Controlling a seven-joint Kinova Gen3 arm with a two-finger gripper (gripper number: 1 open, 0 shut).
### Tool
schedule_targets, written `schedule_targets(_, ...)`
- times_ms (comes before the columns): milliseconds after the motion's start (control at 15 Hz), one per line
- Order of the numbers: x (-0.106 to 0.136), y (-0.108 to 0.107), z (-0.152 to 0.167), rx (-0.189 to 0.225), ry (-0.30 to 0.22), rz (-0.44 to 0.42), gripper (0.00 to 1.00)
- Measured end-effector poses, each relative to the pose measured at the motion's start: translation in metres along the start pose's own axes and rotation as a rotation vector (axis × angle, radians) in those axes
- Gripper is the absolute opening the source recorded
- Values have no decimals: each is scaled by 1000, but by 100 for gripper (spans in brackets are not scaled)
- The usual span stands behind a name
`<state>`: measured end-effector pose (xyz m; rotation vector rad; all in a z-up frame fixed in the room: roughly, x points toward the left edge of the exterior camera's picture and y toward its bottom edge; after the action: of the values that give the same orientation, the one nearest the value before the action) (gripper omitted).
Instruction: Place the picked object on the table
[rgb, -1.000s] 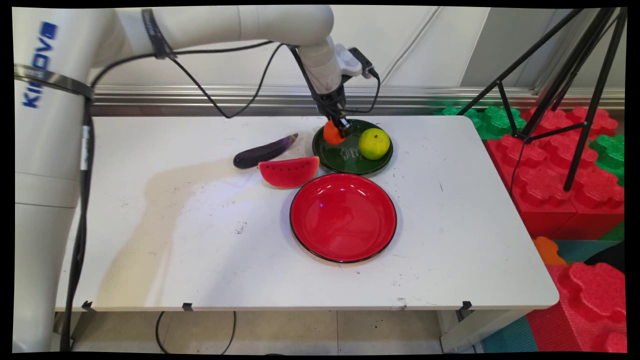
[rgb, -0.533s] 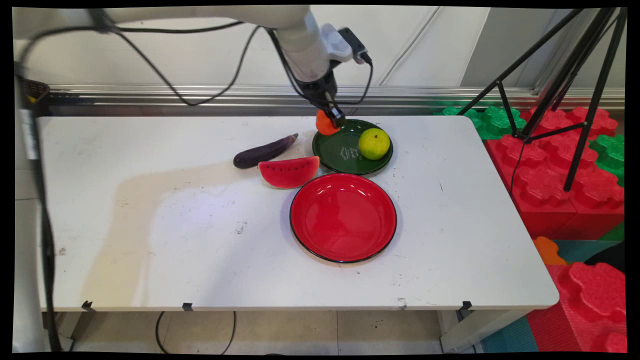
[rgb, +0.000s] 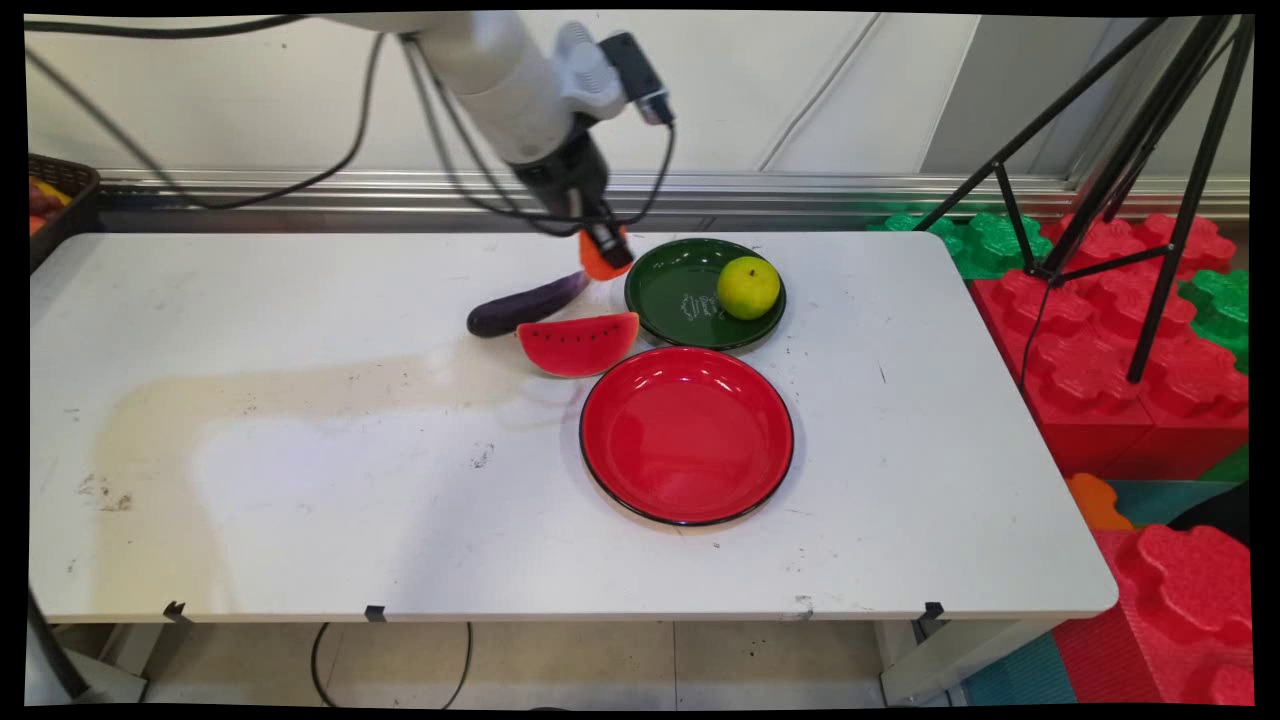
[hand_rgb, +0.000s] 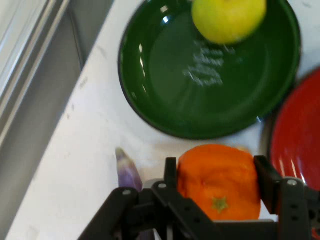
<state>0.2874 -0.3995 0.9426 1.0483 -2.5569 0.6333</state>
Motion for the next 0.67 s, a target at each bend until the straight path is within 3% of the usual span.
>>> schedule_targets(400,-70,20,-51,-30,-21,34,0)
schedule_targets(667,-111,32,-62,-48,-56,32,0)
